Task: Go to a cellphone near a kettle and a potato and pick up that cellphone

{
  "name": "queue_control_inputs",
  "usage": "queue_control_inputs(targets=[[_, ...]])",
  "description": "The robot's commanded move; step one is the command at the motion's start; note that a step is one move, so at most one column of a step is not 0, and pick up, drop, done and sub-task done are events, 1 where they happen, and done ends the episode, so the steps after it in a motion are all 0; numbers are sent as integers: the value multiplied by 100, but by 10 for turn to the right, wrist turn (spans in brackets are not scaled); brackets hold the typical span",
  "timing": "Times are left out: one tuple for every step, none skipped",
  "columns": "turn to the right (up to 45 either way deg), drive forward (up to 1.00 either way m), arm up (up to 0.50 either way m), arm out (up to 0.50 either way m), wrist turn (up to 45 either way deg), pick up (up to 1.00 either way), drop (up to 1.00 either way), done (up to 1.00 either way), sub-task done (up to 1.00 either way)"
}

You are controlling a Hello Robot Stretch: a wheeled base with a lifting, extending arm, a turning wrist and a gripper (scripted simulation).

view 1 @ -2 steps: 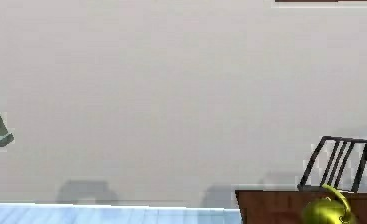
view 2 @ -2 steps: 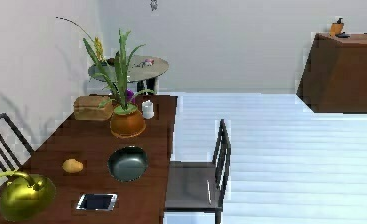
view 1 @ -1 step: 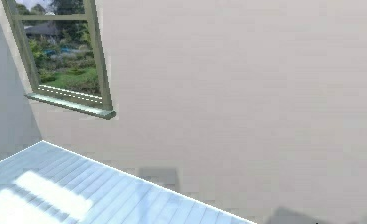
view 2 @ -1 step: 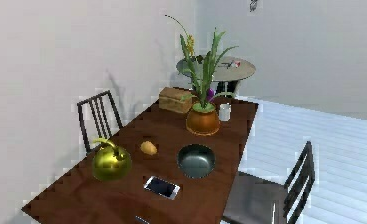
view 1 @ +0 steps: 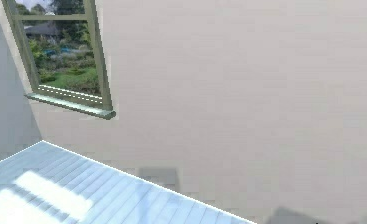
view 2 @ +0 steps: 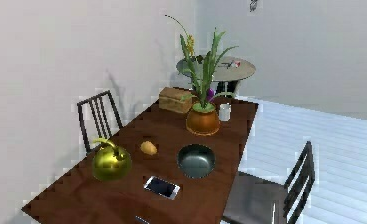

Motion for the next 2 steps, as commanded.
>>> queue_control_inputs(targets=[[0, 0, 22, 0, 0, 0, 0, 0, 0], [0, 0, 0, 30, 0, 0, 0, 0, 0]])
